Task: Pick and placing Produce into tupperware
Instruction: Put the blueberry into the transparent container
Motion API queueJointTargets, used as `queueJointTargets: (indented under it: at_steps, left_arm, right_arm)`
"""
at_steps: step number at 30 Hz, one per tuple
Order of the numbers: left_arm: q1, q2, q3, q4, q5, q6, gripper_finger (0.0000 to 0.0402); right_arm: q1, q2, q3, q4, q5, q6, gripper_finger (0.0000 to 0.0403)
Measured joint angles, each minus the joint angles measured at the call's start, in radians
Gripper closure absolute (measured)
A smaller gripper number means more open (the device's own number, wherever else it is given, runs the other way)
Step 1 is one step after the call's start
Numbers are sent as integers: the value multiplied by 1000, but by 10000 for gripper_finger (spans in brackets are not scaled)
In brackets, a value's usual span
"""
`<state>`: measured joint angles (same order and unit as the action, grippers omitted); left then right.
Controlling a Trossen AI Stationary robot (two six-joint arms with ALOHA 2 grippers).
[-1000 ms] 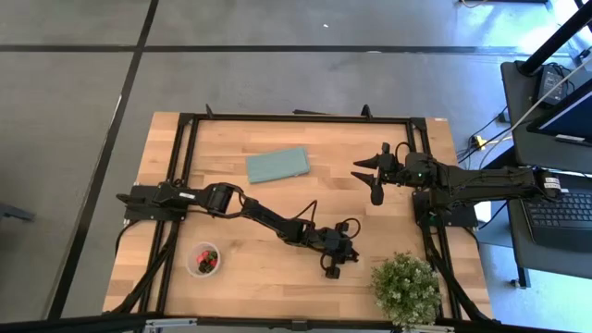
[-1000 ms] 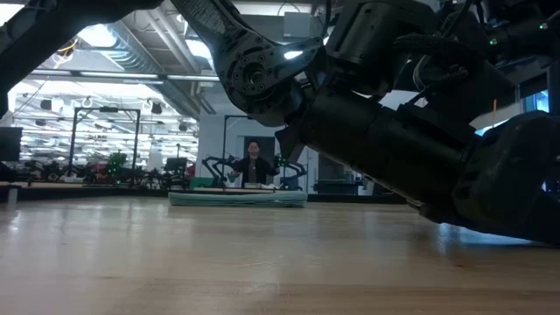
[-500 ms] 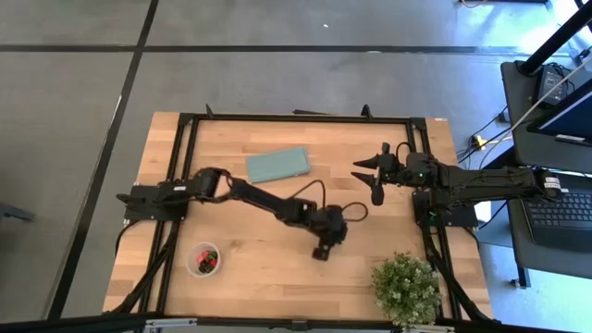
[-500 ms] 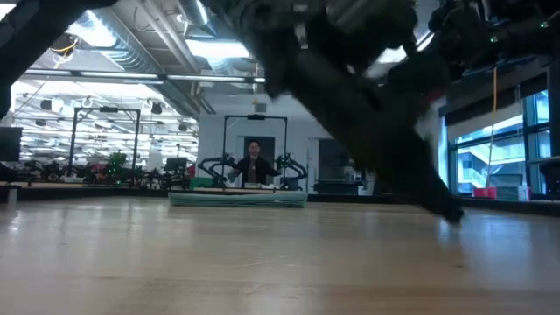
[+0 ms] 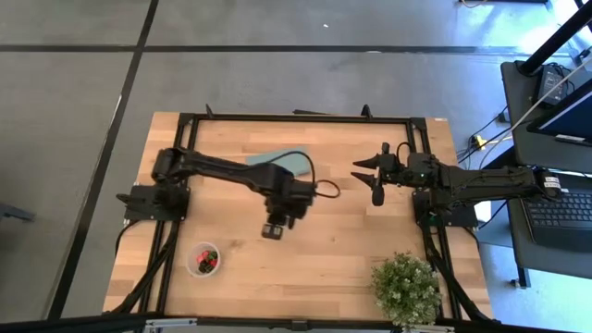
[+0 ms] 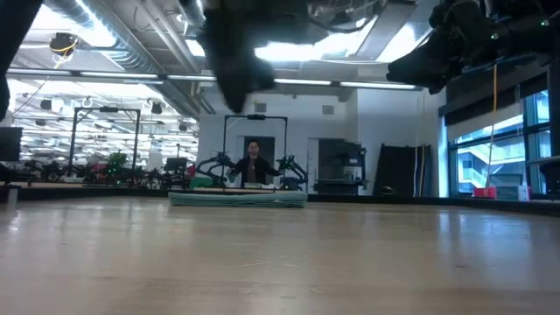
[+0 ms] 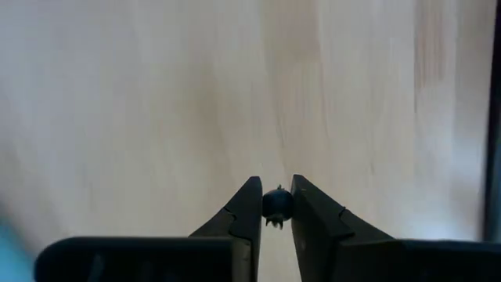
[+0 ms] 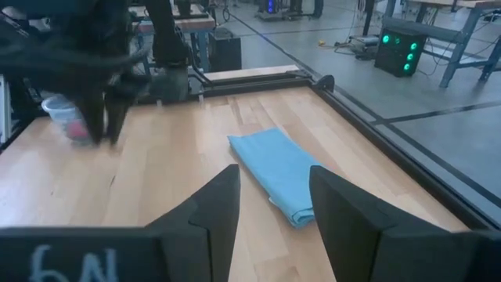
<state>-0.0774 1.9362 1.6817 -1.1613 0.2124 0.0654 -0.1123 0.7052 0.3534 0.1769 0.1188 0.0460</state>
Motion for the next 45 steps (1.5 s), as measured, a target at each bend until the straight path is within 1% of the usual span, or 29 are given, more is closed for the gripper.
queueJointTargets:
  at_steps: [3,6,8,9,11,14,18,21,24,28,32,35,40,45]
  left_arm:
    - [-8,-48,1,-181,13,-91,359]
    - [-47,-76,1,-334,23,-170,350]
    - [-80,-105,-8,-402,26,-204,345]
    - [-95,-124,-25,-406,42,-221,345]
    - [-125,-168,-71,-379,71,-276,349]
    - [-172,-248,-162,-336,79,-397,359]
    - [-248,-363,-297,-258,94,-593,359]
    - [-314,-431,-399,-198,106,-750,346]
    - [-387,-472,-499,-133,135,-875,341]
    - [-467,-492,-596,12,169,-998,355]
    - [-509,-492,-658,93,145,-1076,356]
    - [-526,-493,-685,91,113,-1110,331]
    - [-537,-493,-692,88,100,-1099,285]
    - [-535,-493,-681,88,99,-1046,260]
  right_arm:
    - [0,0,0,5,0,0,244]
    - [0,0,0,15,0,-1,244]
    - [0,-1,0,21,0,-1,244]
    - [0,-1,0,24,0,-2,244]
    - [0,-1,0,29,0,-2,244]
    - [0,-1,0,34,0,-2,244]
    - [0,-1,0,38,0,-2,244]
    - [0,-1,0,45,0,-2,244]
    - [0,-1,0,48,0,-2,244]
    - [-1,-1,0,52,0,-6,244]
    - [-1,-1,0,52,1,-6,244]
    - [-1,-1,0,52,1,-4,244]
    - [0,-1,0,52,1,-3,244]
    - [-1,-1,0,52,1,-3,244]
